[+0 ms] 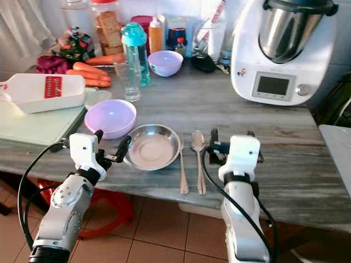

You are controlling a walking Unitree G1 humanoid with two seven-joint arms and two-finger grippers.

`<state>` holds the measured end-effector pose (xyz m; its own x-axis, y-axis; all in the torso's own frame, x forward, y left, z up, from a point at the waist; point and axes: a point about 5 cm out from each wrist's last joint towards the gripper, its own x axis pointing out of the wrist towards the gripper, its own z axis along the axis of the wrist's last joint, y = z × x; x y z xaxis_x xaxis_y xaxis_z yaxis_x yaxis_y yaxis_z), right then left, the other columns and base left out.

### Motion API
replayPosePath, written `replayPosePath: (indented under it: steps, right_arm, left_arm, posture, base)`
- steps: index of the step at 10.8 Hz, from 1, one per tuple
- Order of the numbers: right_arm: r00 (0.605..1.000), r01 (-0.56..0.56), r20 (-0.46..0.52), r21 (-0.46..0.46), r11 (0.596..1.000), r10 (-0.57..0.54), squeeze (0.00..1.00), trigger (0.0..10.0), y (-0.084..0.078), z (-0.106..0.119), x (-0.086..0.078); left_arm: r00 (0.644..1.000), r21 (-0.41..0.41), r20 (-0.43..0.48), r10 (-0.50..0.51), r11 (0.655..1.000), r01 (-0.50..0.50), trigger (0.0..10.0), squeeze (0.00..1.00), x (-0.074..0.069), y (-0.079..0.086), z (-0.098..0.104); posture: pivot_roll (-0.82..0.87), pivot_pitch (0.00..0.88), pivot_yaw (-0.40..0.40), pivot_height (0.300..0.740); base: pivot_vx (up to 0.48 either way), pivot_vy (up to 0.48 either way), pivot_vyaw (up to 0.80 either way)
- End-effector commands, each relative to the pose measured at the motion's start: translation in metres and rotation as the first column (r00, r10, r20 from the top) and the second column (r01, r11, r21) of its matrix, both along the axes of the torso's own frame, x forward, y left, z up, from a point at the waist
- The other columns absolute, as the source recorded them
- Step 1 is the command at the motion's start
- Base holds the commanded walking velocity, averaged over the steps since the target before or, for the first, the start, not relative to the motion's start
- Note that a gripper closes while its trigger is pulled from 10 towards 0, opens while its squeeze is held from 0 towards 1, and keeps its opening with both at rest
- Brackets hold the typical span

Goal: Setting the table

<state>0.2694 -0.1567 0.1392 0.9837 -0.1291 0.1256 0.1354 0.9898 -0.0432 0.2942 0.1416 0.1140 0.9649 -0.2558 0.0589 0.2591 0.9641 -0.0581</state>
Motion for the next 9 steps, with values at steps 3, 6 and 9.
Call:
replayPosePath:
  steps: [3,6,9]
  right_arm:
    - [1.0,0.027,0.013,0.013,1.0,-0.027,0.0,10.0,-0.008,0.003,0.0]
    - [0.999,0.027,0.02,0.006,1.0,-0.027,0.0,10.0,-0.012,0.003,-0.001]
    - [1.0,0.026,0.018,0.01,1.0,-0.026,0.0,10.0,-0.011,0.002,-0.002]
  left_arm:
    - [1.0,0.016,0.007,-0.006,1.0,0.006,10.0,0.0,0.003,-0.011,0.002]
    - [1.0,0.022,0.013,-0.009,1.0,0.009,10.0,0.0,0.007,-0.011,0.004]
    - [1.0,0.029,0.015,-0.021,0.999,0.021,10.0,0.0,0.008,-0.013,0.005]
  posture:
    - [0.04,0.022,0.021,0.74]
    - [0.04,0.017,0.024,0.74]
    - [0.03,0.013,0.028,0.74]
  base:
    - [0.0,0.0,0.0]
    - [0.0,0.0,0.0]
    - [-0.195,0.0,0.0]
